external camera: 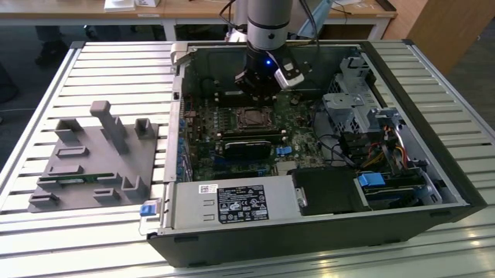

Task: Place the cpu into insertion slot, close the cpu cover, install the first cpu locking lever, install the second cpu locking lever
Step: 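Install the second cpu locking lever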

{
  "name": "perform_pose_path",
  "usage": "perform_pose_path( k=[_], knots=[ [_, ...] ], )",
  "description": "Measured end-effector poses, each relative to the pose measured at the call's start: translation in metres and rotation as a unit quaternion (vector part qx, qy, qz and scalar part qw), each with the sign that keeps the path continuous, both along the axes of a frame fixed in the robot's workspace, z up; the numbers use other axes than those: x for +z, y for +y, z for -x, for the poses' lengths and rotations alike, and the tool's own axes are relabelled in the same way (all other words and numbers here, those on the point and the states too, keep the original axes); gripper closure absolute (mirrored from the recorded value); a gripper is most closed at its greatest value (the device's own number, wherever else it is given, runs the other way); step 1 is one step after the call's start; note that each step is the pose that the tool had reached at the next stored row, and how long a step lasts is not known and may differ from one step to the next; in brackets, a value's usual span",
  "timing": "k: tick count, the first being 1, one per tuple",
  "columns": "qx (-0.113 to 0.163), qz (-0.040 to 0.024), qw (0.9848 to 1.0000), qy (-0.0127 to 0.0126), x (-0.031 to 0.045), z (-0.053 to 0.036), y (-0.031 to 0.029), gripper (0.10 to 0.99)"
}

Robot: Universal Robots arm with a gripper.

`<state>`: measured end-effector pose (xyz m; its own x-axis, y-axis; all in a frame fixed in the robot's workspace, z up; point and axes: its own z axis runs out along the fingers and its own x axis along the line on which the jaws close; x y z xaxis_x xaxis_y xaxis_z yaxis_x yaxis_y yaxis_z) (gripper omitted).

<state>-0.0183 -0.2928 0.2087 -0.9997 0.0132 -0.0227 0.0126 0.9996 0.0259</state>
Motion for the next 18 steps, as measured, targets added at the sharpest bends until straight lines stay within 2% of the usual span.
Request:
perform_pose_path(
  k=[7, 9, 14, 16, 18],
  knots=[
    [0.000, 0.0001, 1.0000, 0.0001, 0.0017, 0.0000, -0.0043, 0.969],
    [0.000, -0.0001, 1.0000, -0.0001, 0.0080, 0.0000, -0.0044, 0.969],
    [0.000, 0.0000, 1.0000, 0.0000, 0.0300, 0.0000, -0.0044, 0.969],
    [0.000, -0.0002, 1.0000, -0.0001, 0.0314, 0.0000, -0.0058, 0.969],
    [0.000, -0.0003, 1.0000, 0.0000, 0.0315, 0.0000, -0.0108, 0.969]
  ],
)
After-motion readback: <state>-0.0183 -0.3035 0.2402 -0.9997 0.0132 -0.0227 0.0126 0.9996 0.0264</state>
